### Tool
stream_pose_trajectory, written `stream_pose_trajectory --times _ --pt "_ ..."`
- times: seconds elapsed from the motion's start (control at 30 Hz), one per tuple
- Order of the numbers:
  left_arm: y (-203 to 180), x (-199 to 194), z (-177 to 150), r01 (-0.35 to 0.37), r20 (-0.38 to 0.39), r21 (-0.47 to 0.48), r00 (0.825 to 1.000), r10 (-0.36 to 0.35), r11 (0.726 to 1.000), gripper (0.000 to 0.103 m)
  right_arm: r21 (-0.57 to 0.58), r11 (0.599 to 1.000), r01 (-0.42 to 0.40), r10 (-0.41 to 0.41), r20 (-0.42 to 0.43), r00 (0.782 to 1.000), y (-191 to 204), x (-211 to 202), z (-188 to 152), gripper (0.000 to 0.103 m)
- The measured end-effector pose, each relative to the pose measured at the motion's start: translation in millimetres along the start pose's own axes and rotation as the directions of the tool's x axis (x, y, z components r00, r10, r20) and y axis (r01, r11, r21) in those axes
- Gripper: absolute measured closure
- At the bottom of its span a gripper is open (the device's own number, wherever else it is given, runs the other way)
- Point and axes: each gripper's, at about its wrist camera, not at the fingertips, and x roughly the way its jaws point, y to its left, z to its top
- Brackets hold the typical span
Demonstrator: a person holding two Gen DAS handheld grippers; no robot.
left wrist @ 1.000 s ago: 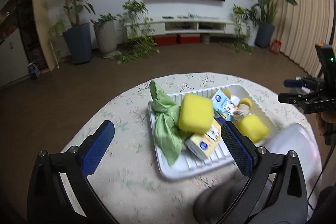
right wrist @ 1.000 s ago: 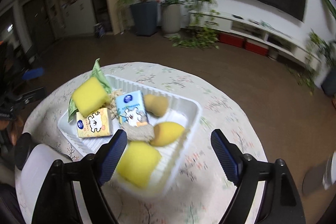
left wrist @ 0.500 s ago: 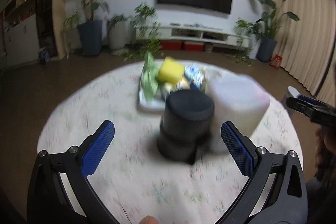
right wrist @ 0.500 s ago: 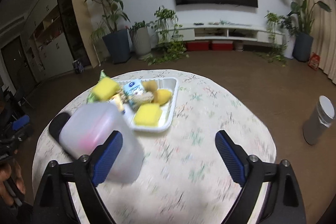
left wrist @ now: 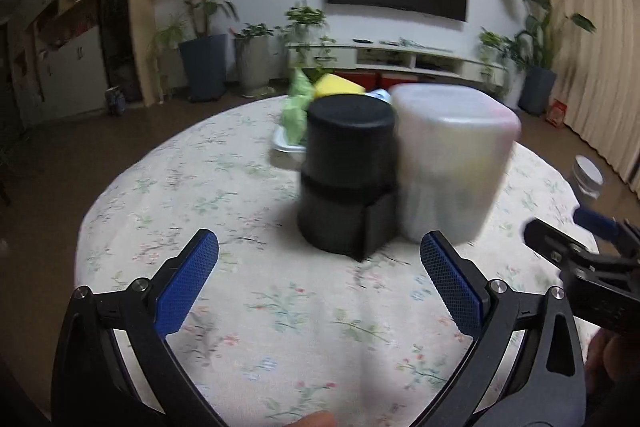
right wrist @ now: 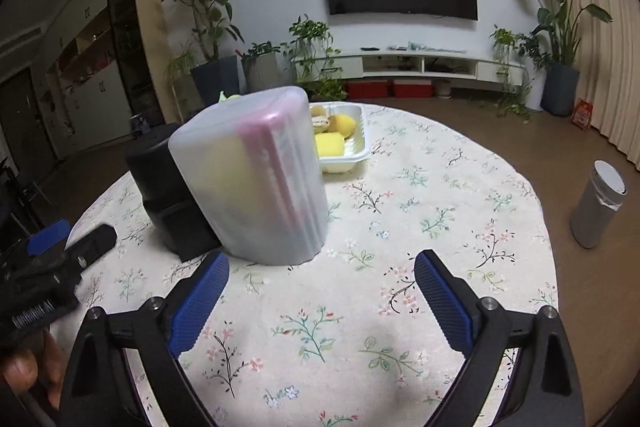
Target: Organize soft objects
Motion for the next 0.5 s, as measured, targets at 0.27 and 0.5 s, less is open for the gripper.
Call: stream_pose_trajectory --times 0.27,0.5 --pt "-9 -4 -5 0.033 -0.011 0.011 0.999 -0.033 0.999 0.000 -0.014 0.998 0.063 -0.063 -0.007 0.998 -1 -1 -2 0.007" --pt "3 -2 -4 0.017 -0.052 -0.070 0.998 -0.020 0.997 0.000 -0.024 0.998 0.055 -0.055 -0.001 0.998 2 -5 -2 0.007"
